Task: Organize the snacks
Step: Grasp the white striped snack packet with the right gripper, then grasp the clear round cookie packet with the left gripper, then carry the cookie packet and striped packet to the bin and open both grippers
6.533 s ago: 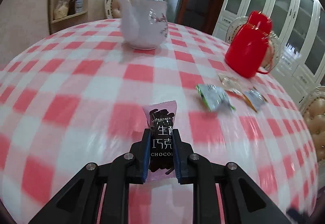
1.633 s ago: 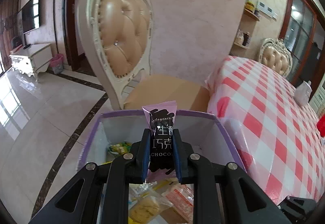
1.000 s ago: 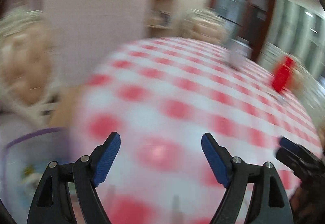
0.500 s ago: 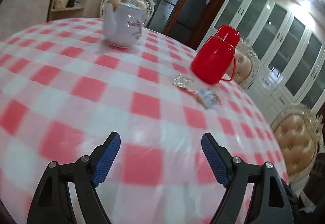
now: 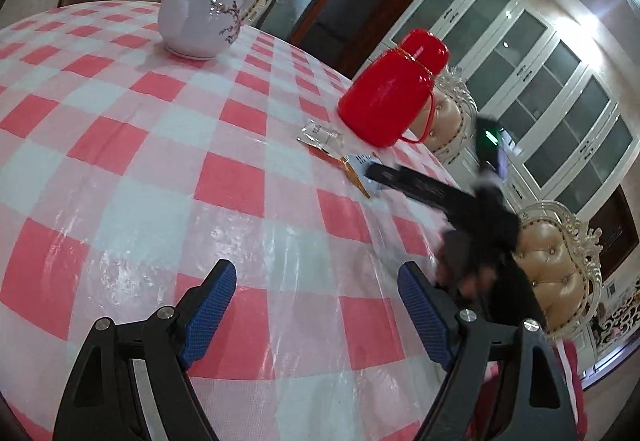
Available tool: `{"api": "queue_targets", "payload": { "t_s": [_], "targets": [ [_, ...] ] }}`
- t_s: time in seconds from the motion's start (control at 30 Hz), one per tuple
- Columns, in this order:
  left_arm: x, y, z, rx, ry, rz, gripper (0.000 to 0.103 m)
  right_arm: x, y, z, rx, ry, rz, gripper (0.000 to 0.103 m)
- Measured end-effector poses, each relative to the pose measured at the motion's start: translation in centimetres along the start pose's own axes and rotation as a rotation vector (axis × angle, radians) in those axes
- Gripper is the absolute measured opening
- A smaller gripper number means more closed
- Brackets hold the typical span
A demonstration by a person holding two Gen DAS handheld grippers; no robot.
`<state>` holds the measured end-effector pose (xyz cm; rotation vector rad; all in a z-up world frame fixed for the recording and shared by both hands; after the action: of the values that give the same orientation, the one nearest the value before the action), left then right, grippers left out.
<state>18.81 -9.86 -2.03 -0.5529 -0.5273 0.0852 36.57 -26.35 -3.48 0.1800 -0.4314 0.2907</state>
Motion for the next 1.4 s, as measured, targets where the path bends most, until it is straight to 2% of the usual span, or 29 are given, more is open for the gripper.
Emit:
{"api": "queue_targets", "payload": {
  "t_s": [0.13, 0.17, 0.2, 0.23, 0.27, 0.33, 0.43, 0.53, 0.67, 0.83, 0.93, 1.0, 1.13, 1.17, 1.23, 1.3, 1.4],
  "targets": [
    [-0.1, 0.0, 0.1, -0.008, 0.009, 0.001, 0.084, 1.7, 1.8, -2.9, -0.076, 0.100, 0.098, 0.093],
    [-0.2, 0.1, 0.1, -0.012, 0.010, 0.005, 0.084, 1.7, 2.0, -3.0, -0.090, 0.093, 0.114, 0.092],
    [-0.1, 0.2, 0.1, -0.016, 0.011, 0.010, 0.084, 1.5, 2.3, -2.8, -0.088, 0.083, 0.135, 0.083],
    [-0.1, 0.3, 0.1, -0.020, 0.011, 0.015, 0.084, 1.0, 2.4, -2.4, -0.070, 0.075, 0.142, 0.059],
    [-0.1, 0.4, 0.1, -0.018, 0.010, 0.020, 0.084, 0.0, 2.3, -1.6, -0.065, 0.072, 0.129, 0.040],
    [0.0, 0.5, -0.1, -0.008, 0.014, 0.024, 0.084, -1.8, 1.9, -0.4, -0.109, 0.060, 0.119, 0.039],
    [0.2, 0.4, -0.6, 0.022, 0.027, 0.022, 0.084, -5.5, 0.8, 2.7, -0.031, 0.032, 0.034, 0.039],
    [1.5, -0.3, -1.1, 0.049, 0.003, -0.018, 0.084, -9.4, 0.6, 6.7, -0.013, -0.018, -0.008, 0.039],
    [4.8, -1.4, -3.6, 0.097, 0.008, -0.050, 0.084, -13.8, 0.8, 10.4, 0.036, -0.057, -0.076, 0.039],
    [11.5, -1.9, -8.3, 0.178, 0.012, -0.033, 0.084, -19.0, 0.9, 12.2, 0.140, -0.062, -0.147, 0.039],
    [15.0, -2.1, -11.7, 0.214, 0.037, -0.034, 0.084, -18.7, 1.2, 12.0, 0.133, -0.059, -0.138, 0.040],
    [16.7, -2.5, -13.7, 0.268, 0.058, -0.071, 0.084, -18.7, 1.5, 12.1, 0.130, -0.056, -0.126, 0.040],
    [18.5, -2.8, -16.4, 0.320, 0.120, -0.131, 0.084, -18.6, 1.8, 13.0, 0.150, -0.081, -0.122, 0.041],
    [18.6, -2.8, -16.6, 0.321, 0.123, -0.145, 0.081, -18.6, 1.9, 13.1, 0.144, -0.086, -0.119, 0.041],
    [18.1, -3.3, -16.6, 0.329, 0.134, -0.191, 0.048, -18.6, 1.9, 12.6, 0.129, -0.077, -0.122, 0.042],
    [17.2, -3.8, -16.1, 0.336, 0.147, -0.241, 0.044, -18.7, 1.4, 11.8, 0.119, -0.056, -0.139, 0.042],
    [15.6, -4.2, -14.6, 0.306, 0.126, -0.248, 0.044, -18.9, 0.6, 11.2, 0.113, -0.043, -0.166, 0.042]
  ]
}}
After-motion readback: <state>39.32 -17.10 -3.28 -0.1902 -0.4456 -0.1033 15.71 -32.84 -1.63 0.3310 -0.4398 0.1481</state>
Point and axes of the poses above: each gripper's, at about its wrist camera, not at the fingertips, and z roughly against the way its jaws point, y to its left, x to its top, the point moved 5 cm from there along -z, roughly the way its jaws point, and after that the axes turned 15 degrees about y, right-handed, at the moved point
